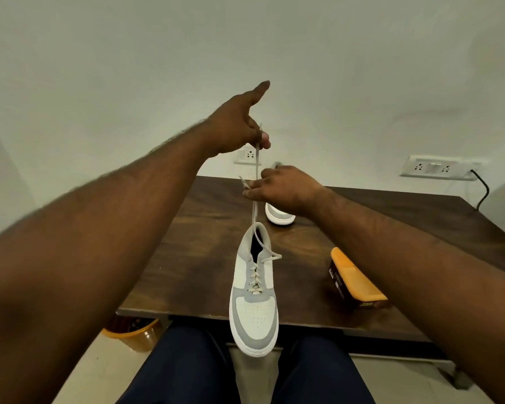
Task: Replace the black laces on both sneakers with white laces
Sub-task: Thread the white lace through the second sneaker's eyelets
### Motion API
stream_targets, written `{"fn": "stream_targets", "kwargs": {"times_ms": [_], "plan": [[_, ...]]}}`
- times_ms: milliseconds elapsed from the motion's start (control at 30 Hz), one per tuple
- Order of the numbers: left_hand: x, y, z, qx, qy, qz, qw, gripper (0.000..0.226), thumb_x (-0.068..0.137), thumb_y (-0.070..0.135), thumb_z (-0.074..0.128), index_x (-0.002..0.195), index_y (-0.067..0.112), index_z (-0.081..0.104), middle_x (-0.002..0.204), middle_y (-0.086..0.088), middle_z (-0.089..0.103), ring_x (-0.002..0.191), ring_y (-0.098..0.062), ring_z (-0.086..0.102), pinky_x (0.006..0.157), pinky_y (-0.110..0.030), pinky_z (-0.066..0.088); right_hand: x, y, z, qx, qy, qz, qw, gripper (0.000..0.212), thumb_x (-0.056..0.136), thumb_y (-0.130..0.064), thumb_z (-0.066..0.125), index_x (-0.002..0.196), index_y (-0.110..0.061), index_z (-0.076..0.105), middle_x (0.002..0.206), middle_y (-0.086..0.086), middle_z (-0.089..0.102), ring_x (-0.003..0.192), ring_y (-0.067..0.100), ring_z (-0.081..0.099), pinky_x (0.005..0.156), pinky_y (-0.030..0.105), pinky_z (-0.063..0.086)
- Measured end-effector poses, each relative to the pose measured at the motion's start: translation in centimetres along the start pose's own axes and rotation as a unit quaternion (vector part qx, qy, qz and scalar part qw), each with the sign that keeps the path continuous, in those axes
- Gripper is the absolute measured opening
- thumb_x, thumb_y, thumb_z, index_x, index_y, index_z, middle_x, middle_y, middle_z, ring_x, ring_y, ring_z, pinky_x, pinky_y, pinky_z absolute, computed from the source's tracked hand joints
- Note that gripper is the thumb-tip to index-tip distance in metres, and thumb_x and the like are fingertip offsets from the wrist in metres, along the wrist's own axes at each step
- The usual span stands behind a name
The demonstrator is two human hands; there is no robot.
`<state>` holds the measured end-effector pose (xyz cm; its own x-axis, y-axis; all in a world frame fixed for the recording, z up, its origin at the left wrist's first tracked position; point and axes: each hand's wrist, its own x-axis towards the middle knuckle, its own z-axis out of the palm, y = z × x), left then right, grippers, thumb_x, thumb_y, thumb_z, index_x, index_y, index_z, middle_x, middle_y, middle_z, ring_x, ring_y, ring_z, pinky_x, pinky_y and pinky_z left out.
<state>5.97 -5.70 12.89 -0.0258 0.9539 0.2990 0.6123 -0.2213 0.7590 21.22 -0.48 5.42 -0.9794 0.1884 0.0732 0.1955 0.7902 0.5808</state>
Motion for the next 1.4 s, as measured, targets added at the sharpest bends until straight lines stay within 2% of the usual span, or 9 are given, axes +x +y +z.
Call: {"fn": "stream_targets", "kwargs": {"times_ms": [200, 300, 533, 700, 800, 967, 1167, 1300, 1400], "plan": [[-3.1, -5.4, 3.2, -0.040, 0.224, 0.019, 0.974, 0.038, 0.083, -0.005, 0.059, 0.114, 0.018, 0.056, 0.103, 0.003, 0.062, 0.090, -0.011, 0.063, 0.083, -0.035, 0.051, -0.2, 1.4, 0.1, -0.052, -0.052, 0.026, 0.997, 0.024, 0.094, -0.007, 0.053, 0.116, -0.012, 0.060, 0.112, 0.006, 0.062, 0.111, 0.026, 0.050, 0.069, 0.037, 0.050], [-6.2, -9.4, 7.9, 0.023, 0.082, -0.031, 0.996, 0.034, 0.078, -0.013, 0.052, 0.082, 0.018, 0.065, 0.096, -0.004, 0.069, 0.095, -0.025, 0.065, 0.086, -0.040, 0.053, -0.7, 1.9, 0.7, -0.070, -0.066, 0.026, 0.995, 0.024, 0.094, -0.004, 0.050, 0.116, -0.010, 0.059, 0.117, 0.007, 0.060, 0.115, 0.027, 0.048, 0.072, 0.036, 0.050], [-7.2, -11.2, 14.0, 0.185, -0.020, -0.106, 0.977, 0.034, 0.098, 0.017, 0.048, 0.131, 0.018, 0.056, 0.120, -0.010, 0.066, 0.105, -0.028, 0.063, 0.091, -0.037, 0.051, -0.7, 3.1, 0.7, -0.051, -0.064, 0.078, 0.994, 0.025, 0.093, 0.002, 0.045, 0.112, -0.005, 0.059, 0.115, 0.012, 0.057, 0.110, 0.029, 0.048, 0.076, 0.041, 0.053], [-5.4, -10.2, 14.6, 0.157, 0.142, -0.041, 0.977, 0.053, 0.095, 0.014, 0.045, 0.147, 0.018, 0.037, 0.157, -0.006, 0.025, 0.128, -0.034, 0.048, 0.100, -0.044, 0.046, -0.2, 2.6, 2.9, 0.156, -0.065, 0.160, 0.973, 0.023, 0.098, -0.010, 0.043, 0.106, -0.003, 0.063, 0.111, 0.016, 0.059, 0.103, 0.031, 0.053, 0.086, 0.033, 0.041], [-4.6, -10.6, 14.4, 0.090, 0.219, -0.031, 0.971, 0.038, 0.092, 0.009, 0.048, 0.129, 0.010, 0.058, 0.161, -0.001, 0.017, 0.131, -0.026, 0.045, 0.099, -0.034, 0.044, -0.1, 2.1, 2.9, 0.413, -0.049, 0.221, 0.882, 0.028, 0.100, -0.018, 0.047, 0.090, 0.001, 0.066, 0.085, 0.015, 0.061, 0.079, 0.023, 0.054, 0.064, 0.025, 0.030], [-4.8, -9.4, 14.7, -0.154, 0.238, -0.108, 0.953, 0.035, 0.083, -0.006, 0.069, 0.117, -0.005, 0.066, 0.156, -0.008, 0.027, 0.130, -0.009, 0.039, 0.079, 0.007, 0.033, -0.5, 1.1, 3.4, 0.604, -0.039, 0.277, 0.746, 0.025, 0.098, -0.018, 0.054, 0.094, -0.001, 0.072, 0.086, 0.014, 0.067, 0.070, 0.008, 0.055, 0.067, 0.017, 0.043], [-4.7, -9.9, 15.2, -0.405, 0.257, -0.225, 0.848, 0.012, 0.086, -0.005, 0.066, 0.098, -0.002, 0.070, 0.096, -0.008, 0.067, 0.093, -0.022, 0.063, 0.071, -0.022, 0.053, -0.8, 0.6, 4.3, 0.620, -0.023, 0.282, 0.732, 0.023, 0.097, -0.021, 0.057, 0.103, -0.009, 0.075, 0.101, 0.003, 0.074, 0.091, 0.006, 0.063, 0.088, 0.024, 0.046], [-5.5, -9.9, 14.4, -0.329, 0.211, -0.232, 0.891, 0.012, 0.083, 0.002, 0.073, 0.090, -0.008, 0.072, 0.102, -0.008, 0.070, 0.105, -0.015, 0.065, 0.089, -0.025, 0.053, -1.6, 0.6, 4.4, 0.622, 0.030, 0.288, 0.728, 0.023, 0.099, -0.018, 0.054, 0.100, -0.007, 0.074, 0.094, -0.009, 0.070, 0.083, -0.005, 0.060, 0.081, 0.017, 0.045], [-7.1, -10.7, 11.3, -0.256, 0.109, -0.248, 0.928, 0.015, 0.086, 0.010, 0.072, 0.092, -0.003, 0.071, 0.085, 0.006, 0.066, 0.078, -0.002, 0.063, 0.063, -0.015, 0.050, -2.9, 1.9, 5.2, 0.572, 0.081, 0.348, 0.739, 0.022, 0.097, -0.018, 0.057, 0.110, -0.009, 0.073, 0.109, -0.004, 0.069, 0.095, 0.010, 0.063, 0.080, 0.023, 0.049]]}}
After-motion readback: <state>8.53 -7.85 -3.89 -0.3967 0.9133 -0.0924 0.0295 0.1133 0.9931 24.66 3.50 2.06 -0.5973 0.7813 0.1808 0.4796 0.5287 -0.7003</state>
